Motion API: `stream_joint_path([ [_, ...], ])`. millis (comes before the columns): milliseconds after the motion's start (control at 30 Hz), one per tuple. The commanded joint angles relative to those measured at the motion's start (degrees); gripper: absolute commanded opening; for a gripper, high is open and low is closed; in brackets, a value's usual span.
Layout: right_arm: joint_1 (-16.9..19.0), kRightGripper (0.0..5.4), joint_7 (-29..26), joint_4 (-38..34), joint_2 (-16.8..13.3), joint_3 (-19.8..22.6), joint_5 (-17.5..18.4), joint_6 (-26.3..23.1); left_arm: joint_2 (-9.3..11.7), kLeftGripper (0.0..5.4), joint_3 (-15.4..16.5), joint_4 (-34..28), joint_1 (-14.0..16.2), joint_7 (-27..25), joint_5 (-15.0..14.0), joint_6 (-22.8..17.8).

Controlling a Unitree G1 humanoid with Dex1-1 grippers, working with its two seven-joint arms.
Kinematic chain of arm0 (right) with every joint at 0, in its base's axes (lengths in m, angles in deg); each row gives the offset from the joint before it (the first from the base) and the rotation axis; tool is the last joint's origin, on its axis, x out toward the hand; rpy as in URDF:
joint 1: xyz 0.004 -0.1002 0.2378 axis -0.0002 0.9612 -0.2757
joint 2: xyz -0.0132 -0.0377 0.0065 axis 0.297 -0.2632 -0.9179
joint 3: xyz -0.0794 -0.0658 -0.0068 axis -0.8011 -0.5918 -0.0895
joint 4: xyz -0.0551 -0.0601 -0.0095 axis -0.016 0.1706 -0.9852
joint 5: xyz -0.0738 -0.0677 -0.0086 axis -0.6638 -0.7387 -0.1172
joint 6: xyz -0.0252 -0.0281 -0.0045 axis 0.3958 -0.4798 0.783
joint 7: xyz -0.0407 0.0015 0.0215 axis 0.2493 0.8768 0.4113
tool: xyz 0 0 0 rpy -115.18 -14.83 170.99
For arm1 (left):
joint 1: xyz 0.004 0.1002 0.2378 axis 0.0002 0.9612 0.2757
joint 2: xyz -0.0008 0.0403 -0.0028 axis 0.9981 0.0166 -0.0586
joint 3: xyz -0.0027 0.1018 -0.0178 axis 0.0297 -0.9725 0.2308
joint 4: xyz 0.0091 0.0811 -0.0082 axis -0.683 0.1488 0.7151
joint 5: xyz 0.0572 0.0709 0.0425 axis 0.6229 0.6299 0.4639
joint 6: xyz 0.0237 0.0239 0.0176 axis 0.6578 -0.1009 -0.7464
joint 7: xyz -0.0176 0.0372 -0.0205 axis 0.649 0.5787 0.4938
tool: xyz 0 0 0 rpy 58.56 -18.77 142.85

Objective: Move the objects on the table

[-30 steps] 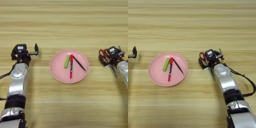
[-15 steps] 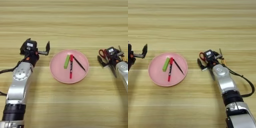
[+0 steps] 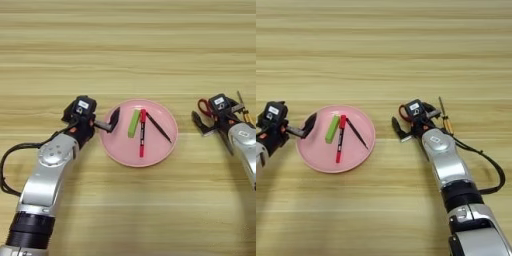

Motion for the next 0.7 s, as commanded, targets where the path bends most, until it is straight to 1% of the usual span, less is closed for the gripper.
stream_joint_path([
  [33,0.38,5.36,0.04,-0.12,0.2,-0.11,-0.35,-1.01,0.6,5.4,-1.24,-3.07,1.38,-1.11,0.12,-1.73],
  [333,0.34,5.36,0.05,-0.38,0.36,-0.16,-0.44,-1.25,0.42,5.4,-1.85,-5.92,1.89,-2.49,-1.0,-3.84],
  [433,0.29,5.36,0.04,-0.44,0.43,-0.23,-0.46,-1.37,0.26,5.4,-2.28,-6.61,1.92,-2.64,-0.84,-4.43],
  [700,0.23,5.36,0.06,-0.49,0.62,-0.34,-0.51,-1.49,-0.25,5.4,-4.28,-5.87,1.58,-3.06,-0.6,-5.42],
])
